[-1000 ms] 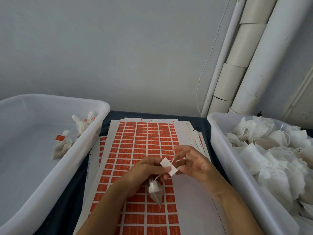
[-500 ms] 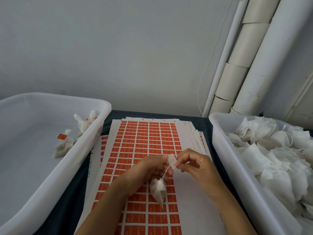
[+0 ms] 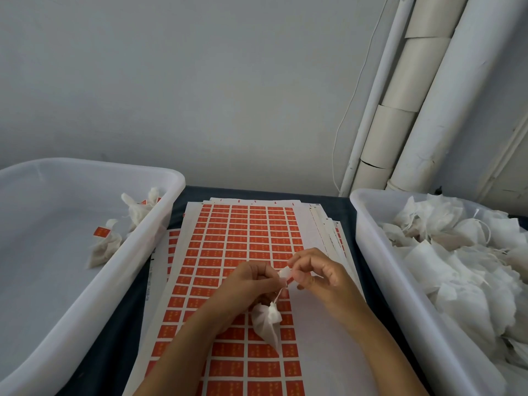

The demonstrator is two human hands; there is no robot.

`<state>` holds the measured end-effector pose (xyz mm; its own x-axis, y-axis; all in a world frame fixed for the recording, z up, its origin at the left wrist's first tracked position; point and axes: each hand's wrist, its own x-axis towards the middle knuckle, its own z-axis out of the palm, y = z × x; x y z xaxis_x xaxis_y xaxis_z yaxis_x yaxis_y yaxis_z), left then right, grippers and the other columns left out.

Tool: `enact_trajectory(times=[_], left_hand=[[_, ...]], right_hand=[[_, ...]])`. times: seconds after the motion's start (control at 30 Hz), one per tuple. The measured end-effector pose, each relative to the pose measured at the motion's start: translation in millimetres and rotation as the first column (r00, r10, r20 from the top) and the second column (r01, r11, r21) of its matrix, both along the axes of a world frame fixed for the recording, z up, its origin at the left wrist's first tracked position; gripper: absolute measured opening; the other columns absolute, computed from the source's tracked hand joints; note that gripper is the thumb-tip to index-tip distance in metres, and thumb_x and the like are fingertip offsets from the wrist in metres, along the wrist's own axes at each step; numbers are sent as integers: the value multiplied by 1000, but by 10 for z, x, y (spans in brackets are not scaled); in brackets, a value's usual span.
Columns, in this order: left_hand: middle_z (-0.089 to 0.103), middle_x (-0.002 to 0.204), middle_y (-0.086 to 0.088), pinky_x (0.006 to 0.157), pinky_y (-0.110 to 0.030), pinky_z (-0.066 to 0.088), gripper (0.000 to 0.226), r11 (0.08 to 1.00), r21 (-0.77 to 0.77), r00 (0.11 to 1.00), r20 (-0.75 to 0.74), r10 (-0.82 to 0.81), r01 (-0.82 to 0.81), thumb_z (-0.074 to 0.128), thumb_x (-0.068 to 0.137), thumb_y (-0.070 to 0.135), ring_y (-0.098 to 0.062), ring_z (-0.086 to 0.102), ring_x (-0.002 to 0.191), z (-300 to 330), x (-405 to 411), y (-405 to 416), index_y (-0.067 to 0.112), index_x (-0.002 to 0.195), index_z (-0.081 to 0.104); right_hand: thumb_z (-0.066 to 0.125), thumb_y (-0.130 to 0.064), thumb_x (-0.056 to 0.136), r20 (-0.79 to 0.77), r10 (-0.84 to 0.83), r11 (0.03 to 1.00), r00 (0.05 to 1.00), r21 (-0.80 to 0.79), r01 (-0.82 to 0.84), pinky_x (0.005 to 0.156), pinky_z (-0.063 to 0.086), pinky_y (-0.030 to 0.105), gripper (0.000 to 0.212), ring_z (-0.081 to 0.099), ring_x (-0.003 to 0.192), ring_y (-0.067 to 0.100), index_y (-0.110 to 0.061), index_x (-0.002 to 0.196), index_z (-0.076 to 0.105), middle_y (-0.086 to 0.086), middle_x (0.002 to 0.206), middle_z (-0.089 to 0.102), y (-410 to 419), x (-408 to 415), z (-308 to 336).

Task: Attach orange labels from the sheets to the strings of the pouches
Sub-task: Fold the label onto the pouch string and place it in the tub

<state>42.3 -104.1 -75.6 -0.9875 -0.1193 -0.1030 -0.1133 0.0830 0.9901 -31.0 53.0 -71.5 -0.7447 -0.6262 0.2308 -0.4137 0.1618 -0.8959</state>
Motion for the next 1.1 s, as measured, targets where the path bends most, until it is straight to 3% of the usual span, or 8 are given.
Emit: enact_trajectory(times=[0.13, 0.27, 0.33, 0.47, 0.67, 0.77, 0.93, 1.1], left_hand=[[66, 66, -1, 65, -23, 49, 22, 998, -52, 1000, -7, -28, 27, 59, 89, 7, -13, 58, 63, 8, 3, 10, 16, 70, 68], [69, 66, 4, 60, -17, 47, 20, 997, -31, 997, -25, -74, 73, 58, 90, 6, -6, 58, 59, 21, 17, 12, 14, 74, 66], [69, 70, 0, 66, -21, 49, 19, 996, -27, 996, -35, -81, 80, 57, 90, 6, -10, 60, 64, 20, 19, 4, 14, 75, 66], [71, 72, -1, 60, -15, 48, 16, 996, -5, 994, -55, -92, 92, 57, 90, 6, -7, 62, 61, 12, 22, 5, 11, 78, 66], [72, 72, 1, 60, -13, 48, 14, 996, -3, 993, -72, -89, 89, 58, 91, 9, -6, 63, 62, -1, 19, -2, 12, 80, 65], [71, 69, 5, 58, -11, 47, 13, 997, 0, 992, -98, -81, 82, 56, 92, 10, -2, 64, 60, 0, 19, 10, 11, 82, 64], [74, 92, -2, 76, -20, 53, 15, 989, 0, 983, -116, -144, 145, 51, 95, 7, -14, 69, 83, -15, 17, -22, 8, 99, 65], [74, 87, -5, 73, -23, 53, 21, 996, 21, 991, -107, -81, 84, 58, 89, 28, -14, 68, 75, -6, 1, 43, 9, 92, 68]], right_hand=[[58, -36, 82, -35, -32, 999, 999, -16, 31, 84, 50, 16, 14, 58, 96, 3, -23, 81, 62, -15, 93, 62, -57, 36, -53], [58, -23, 89, -24, -73, 997, 997, -26, 73, 74, 55, 21, 9, 64, 83, 8, -20, 81, 61, -8, 82, 65, -90, 66, -85], [58, -20, 90, -30, -97, 995, 995, -31, 96, 70, 55, 21, 10, 65, 77, 9, -19, 80, 60, -6, 78, 65, -100, 79, -86], [58, -21, 90, -69, -152, 988, 986, -5, 152, 73, 57, 24, 10, 66, 76, 12, -19, 80, 59, -5, 79, 66, -114, 78, -98], [62, -23, 86, -154, -201, 980, 967, -27, 199, 70, 51, 10, 13, 64, 80, 0, -30, 76, 57, -15, 76, 65, -135, 100, -111], [63, -23, 85, -198, -206, 978, 958, -37, 203, 71, 51, 10, 13, 64, 79, -1, -30, 76, 57, -15, 76, 65, -143, 98, -105], [64, -21, 85, -256, -229, 973, 939, -59, 221, 69, 48, 7, 9, 62, 81, -2, -25, 78, 59, -16, 76, 64, -120, 65, -90], [65, -20, 84, -286, -214, 977, 934, -48, 209, 70, 47, 5, 6, 62, 83, -5, -22, 80, 60, -18, 76, 64, -114, 71, -98]])
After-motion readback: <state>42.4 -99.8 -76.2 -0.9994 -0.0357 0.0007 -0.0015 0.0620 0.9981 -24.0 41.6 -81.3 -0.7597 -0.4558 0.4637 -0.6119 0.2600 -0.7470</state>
